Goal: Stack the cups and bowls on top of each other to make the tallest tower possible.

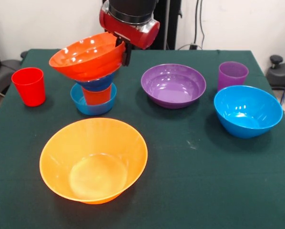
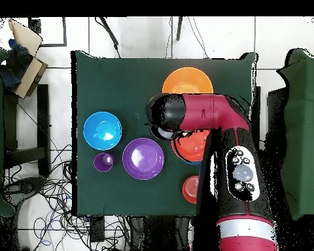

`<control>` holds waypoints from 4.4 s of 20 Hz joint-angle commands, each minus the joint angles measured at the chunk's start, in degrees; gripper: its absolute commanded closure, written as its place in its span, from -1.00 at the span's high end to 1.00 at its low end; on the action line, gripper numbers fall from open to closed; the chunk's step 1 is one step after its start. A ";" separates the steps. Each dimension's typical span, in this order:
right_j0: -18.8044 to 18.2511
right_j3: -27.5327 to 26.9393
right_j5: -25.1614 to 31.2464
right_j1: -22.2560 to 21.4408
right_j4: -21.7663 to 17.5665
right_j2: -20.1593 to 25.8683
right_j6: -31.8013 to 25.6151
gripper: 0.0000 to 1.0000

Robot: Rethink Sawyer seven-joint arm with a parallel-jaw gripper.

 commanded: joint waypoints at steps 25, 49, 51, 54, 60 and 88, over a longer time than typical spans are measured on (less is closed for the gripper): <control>0.38 -2.99 5.11 7.43 -3.57 1.89 -6.47 -1.00; 2.28 -4.15 8.46 7.22 -6.41 -0.92 -7.24 -1.00; 2.49 -3.88 8.74 6.96 -6.43 -1.28 -7.23 -1.00; 2.70 -3.32 8.84 6.73 -6.04 -1.52 -7.04 -1.00; 2.50 -3.11 10.36 6.65 -4.97 -1.46 -7.27 -1.00; -0.17 8.60 -3.47 6.24 0.51 1.89 -2.76 -1.00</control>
